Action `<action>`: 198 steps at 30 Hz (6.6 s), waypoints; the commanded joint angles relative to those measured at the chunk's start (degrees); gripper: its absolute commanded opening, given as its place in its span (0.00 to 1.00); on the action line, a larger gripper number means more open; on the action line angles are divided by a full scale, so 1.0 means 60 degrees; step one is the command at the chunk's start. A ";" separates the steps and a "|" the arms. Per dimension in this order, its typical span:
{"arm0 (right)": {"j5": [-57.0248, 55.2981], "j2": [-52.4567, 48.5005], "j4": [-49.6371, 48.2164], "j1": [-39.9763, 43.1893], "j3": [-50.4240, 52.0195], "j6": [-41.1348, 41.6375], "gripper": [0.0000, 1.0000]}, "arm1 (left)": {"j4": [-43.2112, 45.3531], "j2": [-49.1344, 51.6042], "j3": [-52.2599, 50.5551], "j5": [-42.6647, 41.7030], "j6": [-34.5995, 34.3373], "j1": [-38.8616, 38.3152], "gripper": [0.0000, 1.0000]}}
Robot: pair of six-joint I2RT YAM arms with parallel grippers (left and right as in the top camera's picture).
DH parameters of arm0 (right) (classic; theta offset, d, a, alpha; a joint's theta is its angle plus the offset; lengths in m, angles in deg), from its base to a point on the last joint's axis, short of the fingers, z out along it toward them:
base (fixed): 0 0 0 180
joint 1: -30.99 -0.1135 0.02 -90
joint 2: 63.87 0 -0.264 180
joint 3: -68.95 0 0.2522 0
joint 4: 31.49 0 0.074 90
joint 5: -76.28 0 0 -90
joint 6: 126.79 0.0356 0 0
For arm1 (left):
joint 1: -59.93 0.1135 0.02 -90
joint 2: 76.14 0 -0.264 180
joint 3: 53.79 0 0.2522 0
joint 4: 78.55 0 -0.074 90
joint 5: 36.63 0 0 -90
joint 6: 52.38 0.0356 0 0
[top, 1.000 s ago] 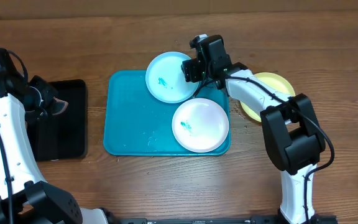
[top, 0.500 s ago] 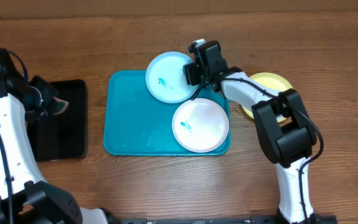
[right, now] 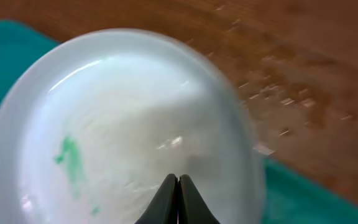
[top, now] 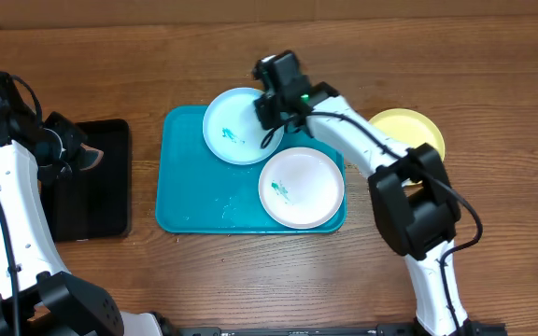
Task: Clean dirty plates on tray and stack at the side
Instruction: 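Slide the light blue plate left on the tray with the right gripper, then bring the sponge with the left gripper onto the light blue plate, then scrub the light blue plate with the sponge while right gripper holds it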
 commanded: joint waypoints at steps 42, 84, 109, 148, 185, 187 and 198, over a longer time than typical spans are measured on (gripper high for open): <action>0.0419 -0.0852 -0.1239 0.0503 -0.0324 -0.2065 0.42 | 0.0146 -0.0022 -0.0051 -0.0364 0.0404 0.0040 0.04; -0.0127 -0.1311 0.0674 -0.1348 -0.0812 -0.0699 0.36 | 0.0044 -0.0022 -0.0051 -0.0801 0.0707 0.0036 0.04; -0.0237 -0.1417 0.3144 -0.1355 -0.0736 0.4987 0.04 | 0.0820 0.0780 -0.1144 -0.1501 0.1909 -0.3391 0.04; -0.0878 -0.1421 0.2987 -0.1348 -0.0732 0.4976 0.04 | 0.1530 0.3927 -0.0069 -0.0229 0.1909 -0.4721 0.04; -0.0874 -0.1417 0.2954 -0.1348 -0.0732 0.4940 0.04 | -0.0124 0.5297 0.2262 0.2022 0.1246 -0.4623 0.04; -0.0874 -0.1421 0.2958 -0.1348 -0.0732 0.4940 0.04 | 0.0204 0.5351 0.2167 0.0936 0.1271 -0.4623 0.04; -0.0878 -0.1421 0.2954 -0.1348 -0.0732 0.4936 0.04 | 0.1730 0.5417 0.0302 -0.0914 0.1730 -0.4838 0.04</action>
